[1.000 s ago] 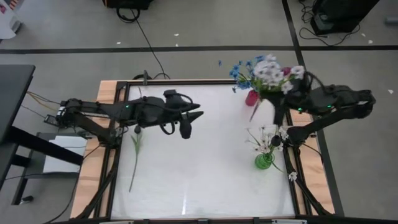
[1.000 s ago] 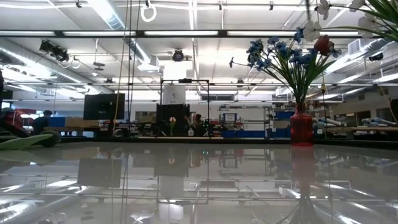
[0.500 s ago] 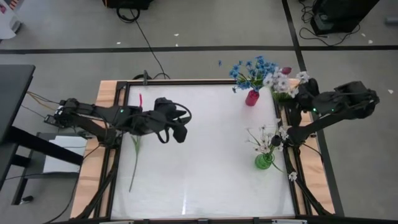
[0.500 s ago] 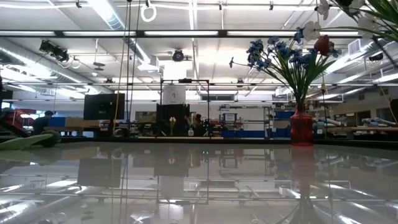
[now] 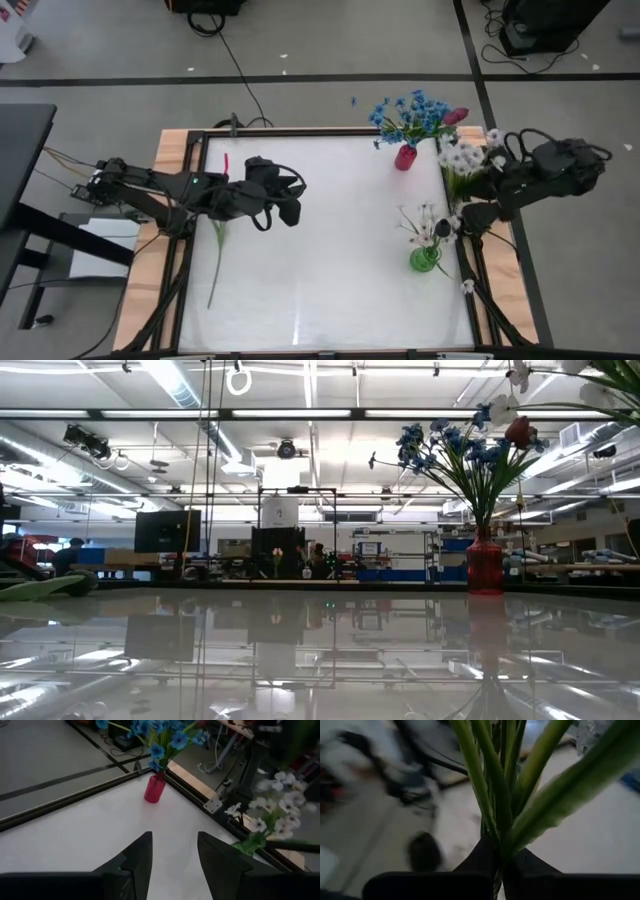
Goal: Sort flowers into vase by color
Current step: Put the white flowers into the green vase
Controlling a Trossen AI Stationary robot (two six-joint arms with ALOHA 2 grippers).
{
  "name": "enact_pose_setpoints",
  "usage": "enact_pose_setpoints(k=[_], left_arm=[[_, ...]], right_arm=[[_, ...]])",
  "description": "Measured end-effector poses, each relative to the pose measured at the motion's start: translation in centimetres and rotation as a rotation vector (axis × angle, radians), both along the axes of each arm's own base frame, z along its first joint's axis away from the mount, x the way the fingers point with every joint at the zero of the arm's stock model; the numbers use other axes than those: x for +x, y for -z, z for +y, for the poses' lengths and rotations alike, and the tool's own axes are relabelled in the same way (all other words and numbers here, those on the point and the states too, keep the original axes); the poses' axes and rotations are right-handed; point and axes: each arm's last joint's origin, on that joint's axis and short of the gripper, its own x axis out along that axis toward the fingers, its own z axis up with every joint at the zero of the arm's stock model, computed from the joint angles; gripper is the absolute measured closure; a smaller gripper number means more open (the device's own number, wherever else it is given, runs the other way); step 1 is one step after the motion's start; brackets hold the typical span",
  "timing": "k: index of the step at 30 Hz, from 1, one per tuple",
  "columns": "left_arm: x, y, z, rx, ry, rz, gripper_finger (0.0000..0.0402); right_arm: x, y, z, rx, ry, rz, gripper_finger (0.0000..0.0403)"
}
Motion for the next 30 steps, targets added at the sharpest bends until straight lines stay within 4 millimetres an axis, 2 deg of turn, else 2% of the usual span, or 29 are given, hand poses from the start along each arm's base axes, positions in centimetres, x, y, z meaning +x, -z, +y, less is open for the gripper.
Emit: enact_pose_setpoints(k=[2,9,18,24,30], left_arm=[[0.1,-0.1,0.2,0.001,-0.015,-0.014,0.0239],[0.4,-0.7,0.3,-0.035,-0.036,-0.101,0.0239],[0.7,-1.3,0.3,-0.075,-0.043,-0.188,0.0239],[0.8,-1.5,0.9,-0.075,-0.065,-0.203,0.0239],[0.9,-1.5,1.6,-0.072,-0.09,-0.204,0.0239]], right_arm=[[0.4,0.4,0.3,0.011,-0.072,-0.068,0.0387],[2.0,3.5,1.0,-0.056,-0.187,-0.058,0.0387],[0.6,3.2,0.8,-0.063,-0.268,-0.177,0.0387],[-0.5,2.8,0.5,-0.065,-0.259,-0.256,0.0387],[-0.2,3.3,0.6,-0.07,-0.255,-0.258,0.0387]])
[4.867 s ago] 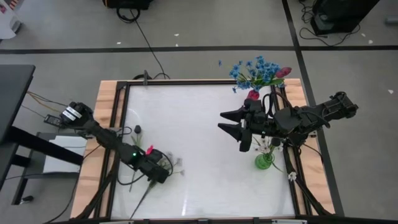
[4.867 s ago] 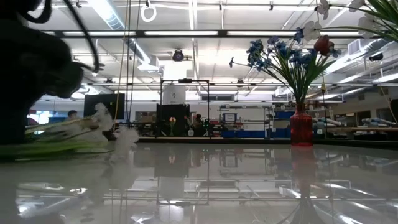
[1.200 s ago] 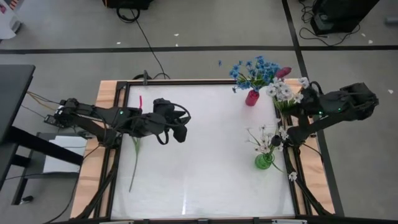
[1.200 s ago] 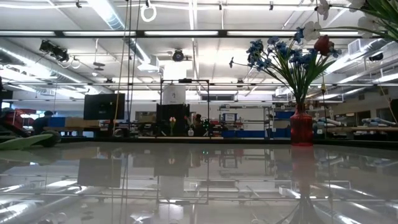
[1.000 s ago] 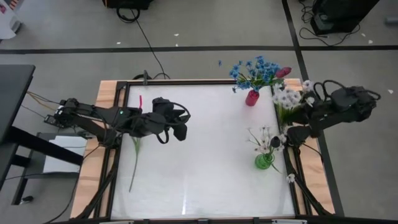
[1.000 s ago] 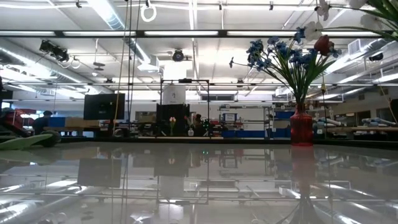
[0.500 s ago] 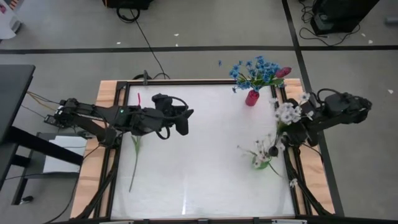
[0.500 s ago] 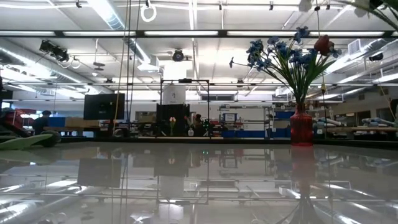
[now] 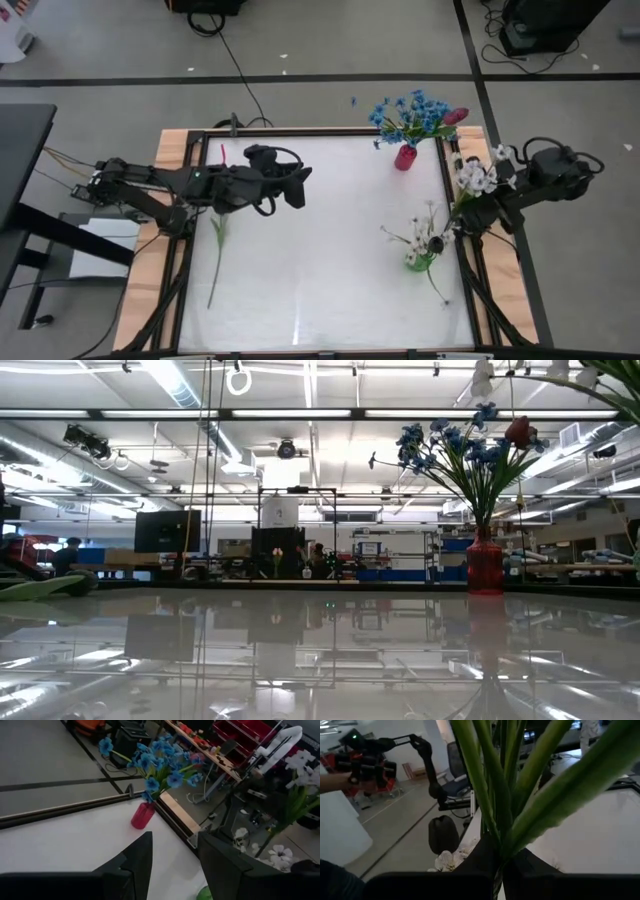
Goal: Sort flowers into vase by color
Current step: Put the white flowers into the green vase
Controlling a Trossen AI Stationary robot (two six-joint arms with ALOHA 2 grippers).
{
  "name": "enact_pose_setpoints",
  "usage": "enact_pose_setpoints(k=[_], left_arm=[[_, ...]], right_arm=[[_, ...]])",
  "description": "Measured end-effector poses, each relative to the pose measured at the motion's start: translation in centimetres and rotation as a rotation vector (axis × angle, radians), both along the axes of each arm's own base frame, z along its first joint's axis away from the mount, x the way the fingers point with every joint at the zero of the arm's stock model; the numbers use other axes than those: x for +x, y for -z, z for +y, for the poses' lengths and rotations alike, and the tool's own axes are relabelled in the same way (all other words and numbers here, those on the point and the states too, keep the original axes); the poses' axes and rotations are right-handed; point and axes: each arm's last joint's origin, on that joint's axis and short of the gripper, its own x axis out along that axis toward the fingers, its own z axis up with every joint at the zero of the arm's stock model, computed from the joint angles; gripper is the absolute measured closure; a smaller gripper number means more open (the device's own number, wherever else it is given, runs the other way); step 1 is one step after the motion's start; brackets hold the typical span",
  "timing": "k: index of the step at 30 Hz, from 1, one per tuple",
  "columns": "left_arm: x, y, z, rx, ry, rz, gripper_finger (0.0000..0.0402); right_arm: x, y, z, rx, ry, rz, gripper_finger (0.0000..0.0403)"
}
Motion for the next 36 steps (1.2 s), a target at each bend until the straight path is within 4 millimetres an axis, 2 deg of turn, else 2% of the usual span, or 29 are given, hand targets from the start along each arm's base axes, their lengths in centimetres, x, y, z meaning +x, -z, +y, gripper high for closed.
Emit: enact_pose_setpoints(k=[9,22,29,36], left_arm=[[0.5,0.0,0.1,-0.003,-0.005,-0.026,0.0239],[2.5,1.6,-0.3,-0.007,0.024,0.012,0.0239],[2.6,1.3,-0.4,-0.002,0.028,-0.014,0.0239],[2.6,1.3,-0.4,0.002,0.029,-0.014,0.0239]], right_arm=[[1.0,1.2,0.5,-0.048,-0.058,0.003,0.0387],[2.4,3.4,1.1,-0.138,-0.155,0.024,0.0383],[2.2,4.3,0.9,-0.167,-0.122,0.109,0.0306],[2.1,4.4,0.7,0.04,-0.014,0.218,0.0225]])
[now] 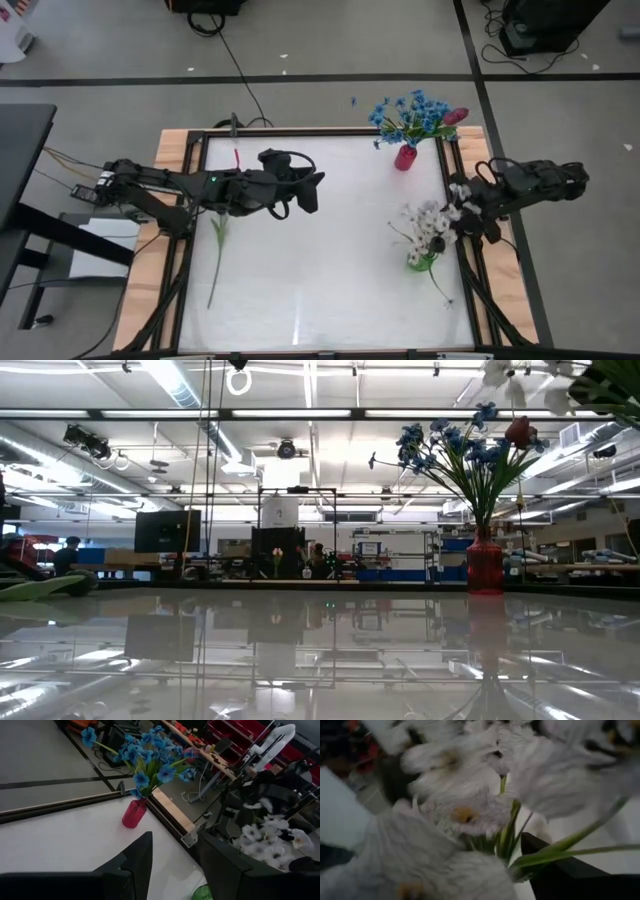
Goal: Sort flowers into vase by color
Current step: Put the white flowers into the green vase, then put the black flower into the green vase
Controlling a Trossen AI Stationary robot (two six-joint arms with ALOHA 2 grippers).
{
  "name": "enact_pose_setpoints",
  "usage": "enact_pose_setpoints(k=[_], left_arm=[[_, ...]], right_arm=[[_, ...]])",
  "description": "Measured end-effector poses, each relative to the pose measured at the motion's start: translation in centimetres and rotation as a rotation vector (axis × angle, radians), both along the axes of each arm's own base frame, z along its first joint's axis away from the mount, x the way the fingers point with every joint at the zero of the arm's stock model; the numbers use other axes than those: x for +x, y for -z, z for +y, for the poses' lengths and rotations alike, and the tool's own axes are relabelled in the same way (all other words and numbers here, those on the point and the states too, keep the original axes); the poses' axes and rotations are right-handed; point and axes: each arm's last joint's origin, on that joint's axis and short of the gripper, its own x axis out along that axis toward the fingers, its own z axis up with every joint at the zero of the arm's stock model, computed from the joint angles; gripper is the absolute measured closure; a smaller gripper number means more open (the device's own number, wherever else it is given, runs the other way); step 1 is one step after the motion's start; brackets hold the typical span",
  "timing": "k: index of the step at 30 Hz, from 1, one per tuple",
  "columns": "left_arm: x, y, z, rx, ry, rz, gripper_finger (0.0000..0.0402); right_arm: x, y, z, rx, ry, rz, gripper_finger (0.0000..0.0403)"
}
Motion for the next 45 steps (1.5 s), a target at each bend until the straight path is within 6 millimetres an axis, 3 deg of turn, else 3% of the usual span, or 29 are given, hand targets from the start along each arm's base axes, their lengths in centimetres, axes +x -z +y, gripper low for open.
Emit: enact_pose_setpoints(k=[4,9,20,28,33,37,45], left_arm=[[0.0,0.0,0.0,0.001,0.0,0.003,0.0239],[-0.1,0.2,0.0,0.004,0.0,0.019,0.0239],[-0.7,1.5,0.1,-0.029,-0.022,0.141,0.0239],[-3.4,4.7,0.6,-0.229,-0.121,0.455,0.0239],[-6.0,6.2,1.2,-0.319,-0.232,0.717,0.0239],[-7.1,9.0,1.7,-0.365,-0.257,0.831,0.0246],[-10.2,17.7,2.9,-0.654,-0.312,1.05,0.0261]], right_arm=[[-0.8,-0.5,-0.3,0.096,0.046,0.07,0.0197],[-2.8,-2.4,-1.0,0.167,0.133,0.097,0.0188],[-5.9,-7.1,-2.0,0.262,0.135,-0.112,0.0188],[-6.5,-10.5,-2.0,0.328,0.027,-0.42,0.0188],[-6.6,-11.2,-2.1,0.302,0.053,-0.51,0.0188],[-6.4,-11.2,-2.3,0.3,0.142,-0.512,0.0188],[-5.1,-11.5,-2.3,0.32,0.297,-0.492,0.0188]])
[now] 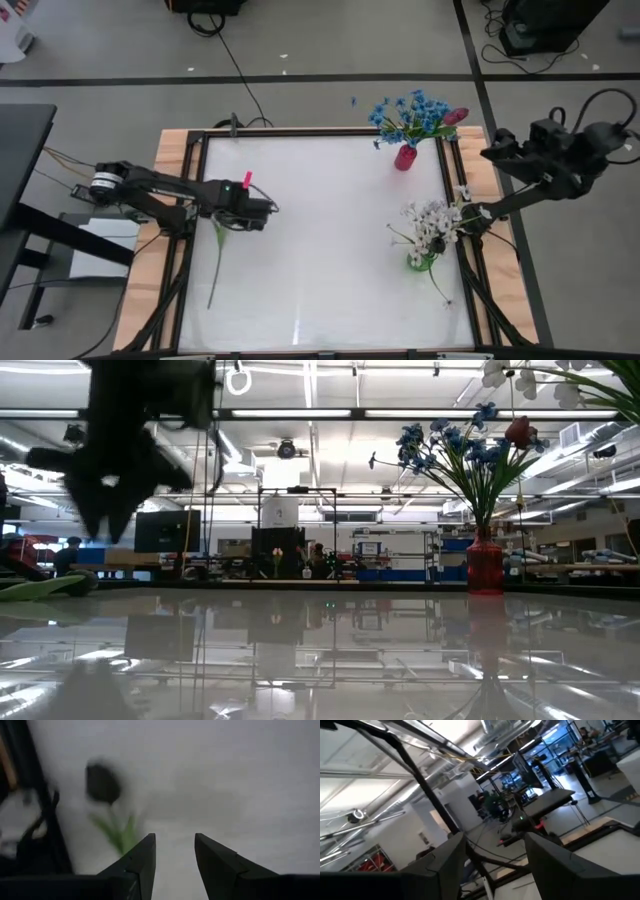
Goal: Sort flowers into vase by color
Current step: Put the black flower into the green vase
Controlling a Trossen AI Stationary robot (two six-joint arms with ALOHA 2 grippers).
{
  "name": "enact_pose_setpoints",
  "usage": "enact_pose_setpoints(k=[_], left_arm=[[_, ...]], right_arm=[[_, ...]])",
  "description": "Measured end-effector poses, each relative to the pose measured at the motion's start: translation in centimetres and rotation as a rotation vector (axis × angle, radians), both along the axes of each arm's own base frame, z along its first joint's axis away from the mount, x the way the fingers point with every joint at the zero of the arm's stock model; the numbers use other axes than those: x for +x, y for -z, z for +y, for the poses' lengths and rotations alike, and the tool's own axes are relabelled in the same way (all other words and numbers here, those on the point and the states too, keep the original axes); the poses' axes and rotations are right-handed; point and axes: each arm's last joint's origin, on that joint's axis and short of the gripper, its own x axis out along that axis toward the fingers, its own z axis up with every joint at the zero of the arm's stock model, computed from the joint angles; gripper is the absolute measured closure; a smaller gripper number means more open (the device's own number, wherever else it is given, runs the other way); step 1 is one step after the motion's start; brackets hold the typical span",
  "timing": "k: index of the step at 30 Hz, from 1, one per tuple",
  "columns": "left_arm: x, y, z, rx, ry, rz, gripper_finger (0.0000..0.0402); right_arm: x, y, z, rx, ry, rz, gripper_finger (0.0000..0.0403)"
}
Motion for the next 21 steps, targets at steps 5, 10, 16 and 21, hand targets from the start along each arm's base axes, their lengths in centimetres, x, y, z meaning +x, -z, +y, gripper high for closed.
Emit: enact_pose_setpoints(k=[5,10,16,21], left_arm=[[-1.9,3.0,0.1,-0.108,-0.039,0.112,0.025],[-2.7,4.9,0.0,-0.133,0.001,0.127,0.0236],[-3.8,7.1,0.1,-0.171,-0.027,0.122,0.0235],[-4.2,7.6,0.1,-0.179,-0.041,0.131,0.0236]], right_arm=[[1.2,-0.1,0.3,0.014,0.024,0.037,0.0188],[2.5,-0.2,0.6,0.02,0.025,0.079,0.0188],[4.0,-0.1,1.1,0.019,0.026,0.127,0.0188],[5.0,-0.1,1.4,0.03,0.021,0.159,0.0188]])
